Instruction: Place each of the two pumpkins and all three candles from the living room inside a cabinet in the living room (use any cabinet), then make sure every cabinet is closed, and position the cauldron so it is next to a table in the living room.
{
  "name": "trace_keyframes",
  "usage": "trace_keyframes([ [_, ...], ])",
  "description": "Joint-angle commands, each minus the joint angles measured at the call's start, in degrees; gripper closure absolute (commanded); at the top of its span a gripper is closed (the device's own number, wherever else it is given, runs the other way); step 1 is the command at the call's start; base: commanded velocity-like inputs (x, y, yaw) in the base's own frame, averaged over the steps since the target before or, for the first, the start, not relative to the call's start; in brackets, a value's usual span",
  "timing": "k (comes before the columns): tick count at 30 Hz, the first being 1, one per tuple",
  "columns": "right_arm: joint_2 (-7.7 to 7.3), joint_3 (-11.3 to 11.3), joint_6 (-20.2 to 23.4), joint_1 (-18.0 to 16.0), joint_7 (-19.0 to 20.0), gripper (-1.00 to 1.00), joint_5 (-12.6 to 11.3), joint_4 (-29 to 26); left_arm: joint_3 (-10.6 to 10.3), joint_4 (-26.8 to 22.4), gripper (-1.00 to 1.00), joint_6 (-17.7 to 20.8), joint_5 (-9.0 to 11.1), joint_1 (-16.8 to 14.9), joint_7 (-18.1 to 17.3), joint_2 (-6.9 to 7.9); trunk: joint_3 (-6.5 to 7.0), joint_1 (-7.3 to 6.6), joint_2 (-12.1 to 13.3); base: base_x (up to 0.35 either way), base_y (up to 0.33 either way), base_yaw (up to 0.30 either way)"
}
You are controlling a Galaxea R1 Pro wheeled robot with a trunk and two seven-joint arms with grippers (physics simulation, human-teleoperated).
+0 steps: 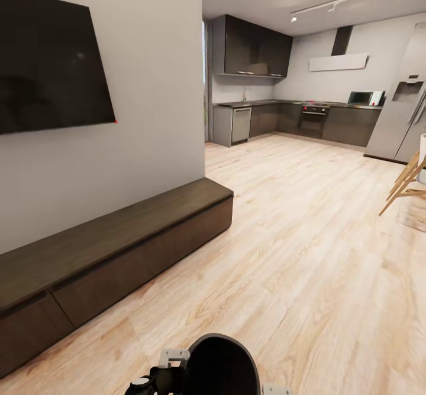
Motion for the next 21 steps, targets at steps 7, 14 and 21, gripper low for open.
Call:
trace_keyframes([
  [7, 0.0, 0.36, -1.58, -0.07, 0.28, 1.0, -0.1, -0.89, 0.21, -0.02, 1.0, 0.37, 0.17, 0.0, -0.14, 0.07, 1.21, -1.55, 2.8, 0.0, 0.0, 0.0],
  [14, 0.0, 0.36, -1.61, -0.07, 0.29, 1.0, -0.1, -0.89, 0.21, -0.05, 1.0, 0.37, 0.17, 0.0, -0.15, 0.05, 2.47, -3.09, 5.6, 0.0, 0.0, 0.0],
  [21, 0.0, 0.36, -1.61, -0.07, 0.25, 1.0, -0.1, -0.89, 0.28, -0.16, 1.0, 0.37, 0.17, 0.0, -0.15, 0.07, 3.73, -4.63, 8.41, -0.003, 0.0, 0.0],
])
